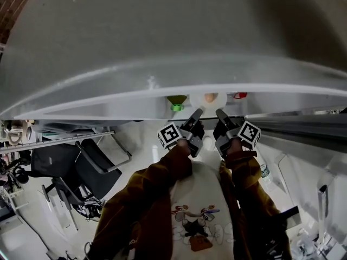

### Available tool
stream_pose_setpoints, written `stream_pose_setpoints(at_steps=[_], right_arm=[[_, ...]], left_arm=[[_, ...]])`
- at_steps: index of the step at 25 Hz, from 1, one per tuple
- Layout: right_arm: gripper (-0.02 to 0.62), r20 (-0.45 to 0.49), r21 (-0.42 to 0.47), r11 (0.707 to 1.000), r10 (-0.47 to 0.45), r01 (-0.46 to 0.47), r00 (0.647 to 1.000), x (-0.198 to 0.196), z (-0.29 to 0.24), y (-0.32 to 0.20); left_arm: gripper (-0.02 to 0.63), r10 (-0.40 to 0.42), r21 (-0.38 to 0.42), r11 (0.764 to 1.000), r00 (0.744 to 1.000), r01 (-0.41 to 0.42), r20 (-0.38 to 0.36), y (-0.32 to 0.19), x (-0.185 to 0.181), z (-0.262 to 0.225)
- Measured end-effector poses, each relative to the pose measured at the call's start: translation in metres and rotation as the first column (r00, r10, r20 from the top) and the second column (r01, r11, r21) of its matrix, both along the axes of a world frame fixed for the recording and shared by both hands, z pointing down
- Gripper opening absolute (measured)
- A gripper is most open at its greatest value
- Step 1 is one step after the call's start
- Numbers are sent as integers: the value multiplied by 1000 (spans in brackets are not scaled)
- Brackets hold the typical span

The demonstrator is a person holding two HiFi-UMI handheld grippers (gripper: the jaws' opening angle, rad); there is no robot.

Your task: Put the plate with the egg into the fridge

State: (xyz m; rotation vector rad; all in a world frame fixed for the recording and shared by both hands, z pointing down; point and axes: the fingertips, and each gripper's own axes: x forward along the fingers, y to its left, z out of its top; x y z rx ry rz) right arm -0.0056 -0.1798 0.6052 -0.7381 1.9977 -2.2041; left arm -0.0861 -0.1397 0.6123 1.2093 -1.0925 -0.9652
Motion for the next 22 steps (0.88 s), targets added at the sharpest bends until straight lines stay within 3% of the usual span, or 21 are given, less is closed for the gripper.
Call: stream_pose_setpoints(at_steps=[7,12,22], right_arm=[[14,9,-12,1000,-6,6,1000,-6,11,-8],[14,23,-25,1000,-16,16,1000,-6,18,-14],[14,-7,-42,999,0,-1,1000,-4,37,-18]], left_arm=[[11,-35,19,999,999,35,-37,-10,-3,3],[11,-31,-24,999,1000,31,4,-12,-4,16],[11,-52,-35,998,999,52,1,-15,-6,34]])
